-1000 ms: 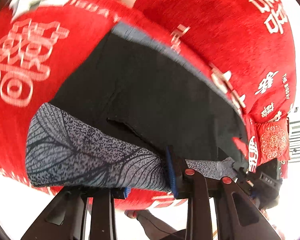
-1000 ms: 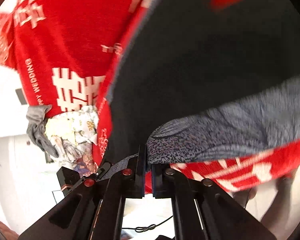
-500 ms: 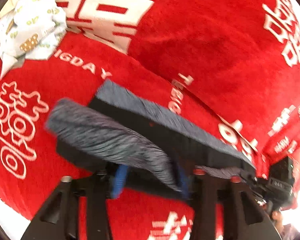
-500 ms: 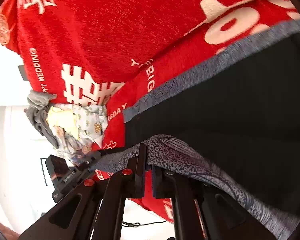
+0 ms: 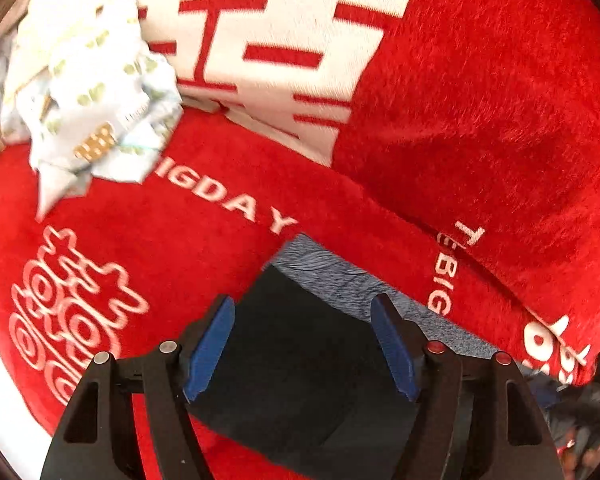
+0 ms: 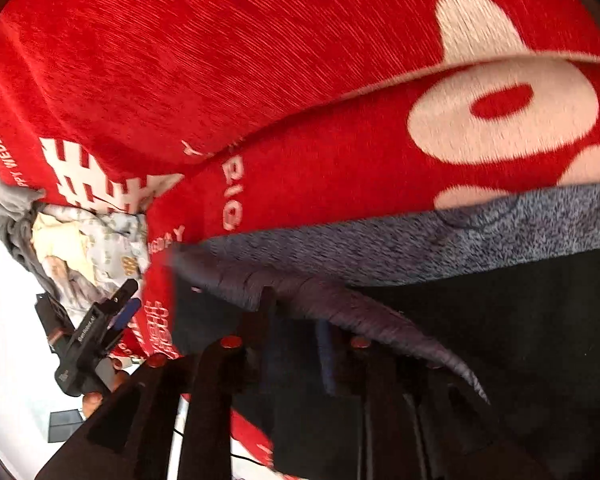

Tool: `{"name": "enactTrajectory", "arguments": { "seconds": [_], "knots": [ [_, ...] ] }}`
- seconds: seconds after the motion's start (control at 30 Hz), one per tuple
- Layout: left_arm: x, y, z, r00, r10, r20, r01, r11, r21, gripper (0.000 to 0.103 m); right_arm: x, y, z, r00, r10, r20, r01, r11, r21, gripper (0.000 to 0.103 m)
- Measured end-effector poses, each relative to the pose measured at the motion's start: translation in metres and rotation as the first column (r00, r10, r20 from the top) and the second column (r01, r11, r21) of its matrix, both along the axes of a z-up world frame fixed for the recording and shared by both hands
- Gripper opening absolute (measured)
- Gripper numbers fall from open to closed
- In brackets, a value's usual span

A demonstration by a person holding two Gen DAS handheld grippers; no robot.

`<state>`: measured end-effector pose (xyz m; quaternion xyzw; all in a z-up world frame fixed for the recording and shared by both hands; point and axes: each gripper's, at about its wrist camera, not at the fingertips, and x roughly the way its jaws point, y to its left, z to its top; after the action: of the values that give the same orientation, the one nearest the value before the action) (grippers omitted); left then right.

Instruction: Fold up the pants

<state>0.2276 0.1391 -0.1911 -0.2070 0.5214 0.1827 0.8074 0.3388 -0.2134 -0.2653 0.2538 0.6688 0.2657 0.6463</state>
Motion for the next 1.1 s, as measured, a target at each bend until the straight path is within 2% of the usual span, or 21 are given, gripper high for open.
{"name": "enactTrajectory", "arguments": {
  "seconds": [0.03, 0.13, 0.2, 0.33, 0.47, 0.73, 0.93, 1.1],
  "knots": [
    [-0.002, -0.001, 0.002, 1.0, -0.023, -0.01, 0.023, 1.0, 0.008, 0.072, 0.0, -0.001, 0.008, 1.0, 0.006, 0.023, -0.006, 1.0, 0.004, 0.05],
    [-0.013, -0.01, -0.002, 0.995, -0.076, -0.057, 0.077, 0.997, 0.013, 0.072, -0.008, -0.001, 0.037, 0.993, 0.058, 0.102, -0.06, 0.998, 0.009, 0.051],
    [-0.021, -0.019, -0.01, 0.992, -0.09, -0.088, 0.09, 0.996, 0.0, 0.072, -0.018, 0.004, 0.043, 0.989, 0.102, 0.107, -0.102, 0.995, 0.002, 0.051],
    [-0.037, -0.041, -0.024, 0.985, -0.108, -0.136, 0.103, 0.994, -0.046, 0.072, -0.033, 0.012, 0.026, 0.988, 0.154, 0.034, -0.153, 0.988, -0.013, 0.051],
    [-0.043, -0.061, -0.034, 0.98, -0.129, -0.154, 0.12, 0.99, -0.07, 0.072, -0.043, 0.014, 0.016, 0.988, 0.155, 0.012, -0.155, 0.988, -0.019, 0.051],
    [-0.039, -0.08, -0.036, 0.973, -0.148, -0.175, 0.139, 0.988, -0.061, 0.072, -0.025, -0.003, 0.012, 0.995, 0.095, 0.037, -0.092, 0.992, -0.082, 0.051],
    [-0.036, -0.084, -0.039, 0.971, -0.153, -0.185, 0.143, 0.988, -0.064, 0.072, -0.023, 0.002, 0.02, 0.987, 0.145, 0.071, -0.137, 0.985, -0.103, 0.051],
    [-0.035, -0.086, -0.04, 0.97, -0.157, -0.188, 0.147, 0.987, -0.065, 0.072, -0.021, 0.009, 0.024, 0.983, 0.165, 0.08, -0.16, 0.985, -0.068, 0.051]
  ]
}}
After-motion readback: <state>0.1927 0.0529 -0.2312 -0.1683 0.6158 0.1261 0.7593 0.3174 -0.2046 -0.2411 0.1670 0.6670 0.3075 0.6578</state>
